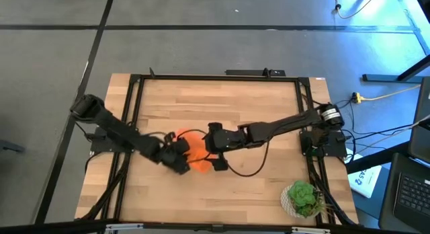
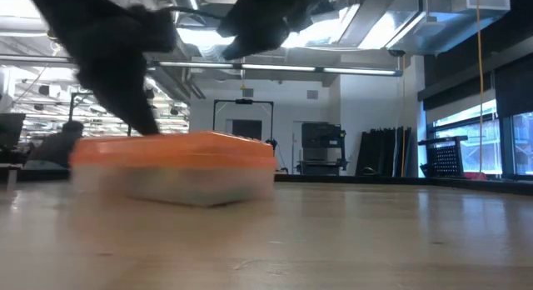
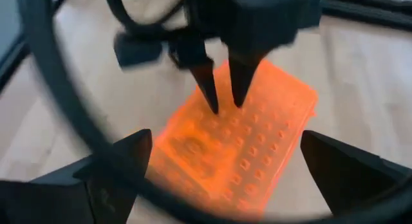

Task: Pack school essentials
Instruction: Close the orange supply box, then return to Home Position

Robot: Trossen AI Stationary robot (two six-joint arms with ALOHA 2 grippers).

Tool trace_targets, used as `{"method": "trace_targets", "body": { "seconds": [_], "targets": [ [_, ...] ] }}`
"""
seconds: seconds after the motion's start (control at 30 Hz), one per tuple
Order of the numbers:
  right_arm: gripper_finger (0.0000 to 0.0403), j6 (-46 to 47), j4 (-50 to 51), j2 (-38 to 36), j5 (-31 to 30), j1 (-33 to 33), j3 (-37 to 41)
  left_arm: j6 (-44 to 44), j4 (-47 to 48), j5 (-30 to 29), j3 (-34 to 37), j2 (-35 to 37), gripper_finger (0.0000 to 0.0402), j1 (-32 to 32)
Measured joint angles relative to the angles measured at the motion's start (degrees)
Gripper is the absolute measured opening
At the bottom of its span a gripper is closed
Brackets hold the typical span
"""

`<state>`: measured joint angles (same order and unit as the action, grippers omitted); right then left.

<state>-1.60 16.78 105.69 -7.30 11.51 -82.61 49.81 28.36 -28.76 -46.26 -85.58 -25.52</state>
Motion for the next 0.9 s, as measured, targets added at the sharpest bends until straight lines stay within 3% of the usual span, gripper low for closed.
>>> {"method": "trace_targets", "body": {
  "seconds": [0.2,0.33,0.53,0.9],
  "targets": [
    [0.0399,-0.1,2.5,-2.4,-5.1,-0.1,0.0,-5.0,-4.0,-0.1,0.1,-0.1,0.0124,9.0],
    [0.0399,1.4,2.5,-2.6,-5.9,0.0,0.0,-9.3,-4.9,3.1,-0.3,-0.1,0.0124,12.2],
    [0.0399,4.4,2.5,-2.7,-4.9,0.0,0.0,-19.6,-4.3,8.2,-3.5,0.4,0.0124,13.1],
    [0.0399,4.4,2.5,-7.0,-2.0,0.4,-0.1,-23.6,1.8,6.7,-8.8,10.2,0.0124,13.2]
  ]
}}
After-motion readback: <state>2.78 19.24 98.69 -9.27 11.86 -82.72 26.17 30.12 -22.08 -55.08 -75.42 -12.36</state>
